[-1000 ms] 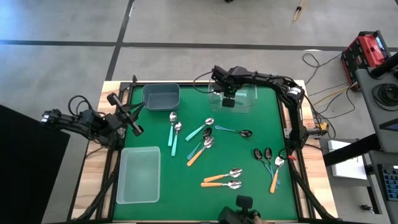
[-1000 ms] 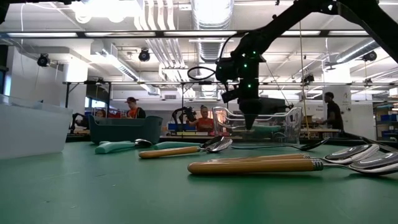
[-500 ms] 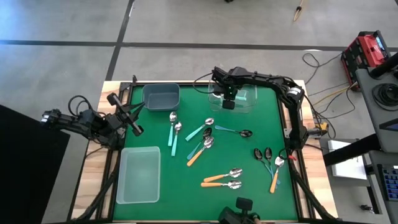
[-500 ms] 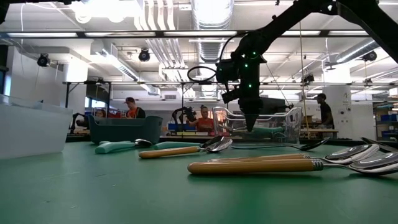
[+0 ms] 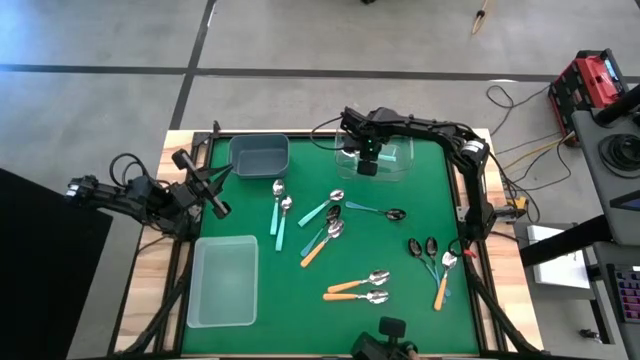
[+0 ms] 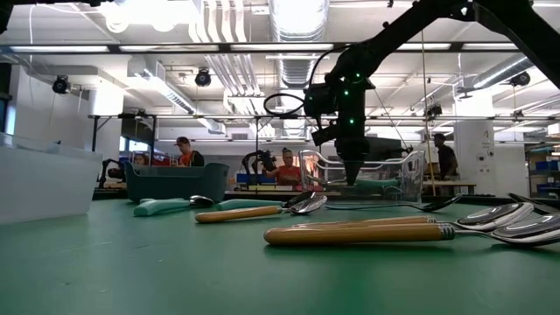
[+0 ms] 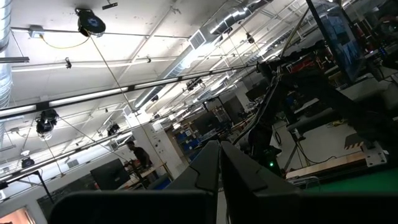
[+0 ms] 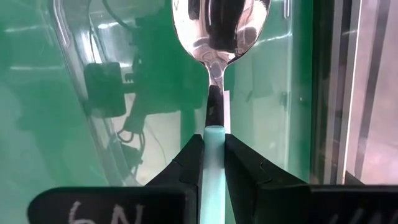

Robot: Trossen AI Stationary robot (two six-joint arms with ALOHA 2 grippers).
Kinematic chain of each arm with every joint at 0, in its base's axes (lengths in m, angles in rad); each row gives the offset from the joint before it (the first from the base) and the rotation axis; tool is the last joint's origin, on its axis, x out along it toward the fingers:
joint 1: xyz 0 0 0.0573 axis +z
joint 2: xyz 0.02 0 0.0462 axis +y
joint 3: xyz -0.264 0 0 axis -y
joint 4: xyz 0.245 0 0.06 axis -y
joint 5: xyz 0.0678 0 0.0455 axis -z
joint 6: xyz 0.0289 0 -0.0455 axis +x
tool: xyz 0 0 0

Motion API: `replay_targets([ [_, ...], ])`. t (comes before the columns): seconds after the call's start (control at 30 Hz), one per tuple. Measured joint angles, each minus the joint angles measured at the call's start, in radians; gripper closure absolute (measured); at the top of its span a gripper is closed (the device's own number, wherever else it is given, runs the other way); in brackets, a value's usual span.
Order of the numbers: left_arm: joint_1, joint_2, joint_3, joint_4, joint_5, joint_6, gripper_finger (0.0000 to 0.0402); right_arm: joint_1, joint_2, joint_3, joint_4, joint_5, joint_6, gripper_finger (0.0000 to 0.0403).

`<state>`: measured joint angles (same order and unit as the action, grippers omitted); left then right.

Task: Sort silverware by color (type)
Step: Put the light blue spoon into the transparent bin

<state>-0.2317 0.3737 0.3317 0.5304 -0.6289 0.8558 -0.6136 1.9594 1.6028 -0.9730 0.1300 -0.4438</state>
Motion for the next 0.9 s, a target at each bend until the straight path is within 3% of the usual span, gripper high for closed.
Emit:
replay_targets([
  [0.43, 0.0, 0.0, 0.0, 0.0, 0.0, 0.0, 0.0401, 0.0, 0.0, 0.0, 0.01, 0.0, 0.052, 0.0369],
  [0.9, 0.0, 0.0, 0.0, 0.0, 0.0, 0.0, 0.0401, -0.02, 0.001, 0.0, 0.001, -0.01, -0.052, 0.0369],
])
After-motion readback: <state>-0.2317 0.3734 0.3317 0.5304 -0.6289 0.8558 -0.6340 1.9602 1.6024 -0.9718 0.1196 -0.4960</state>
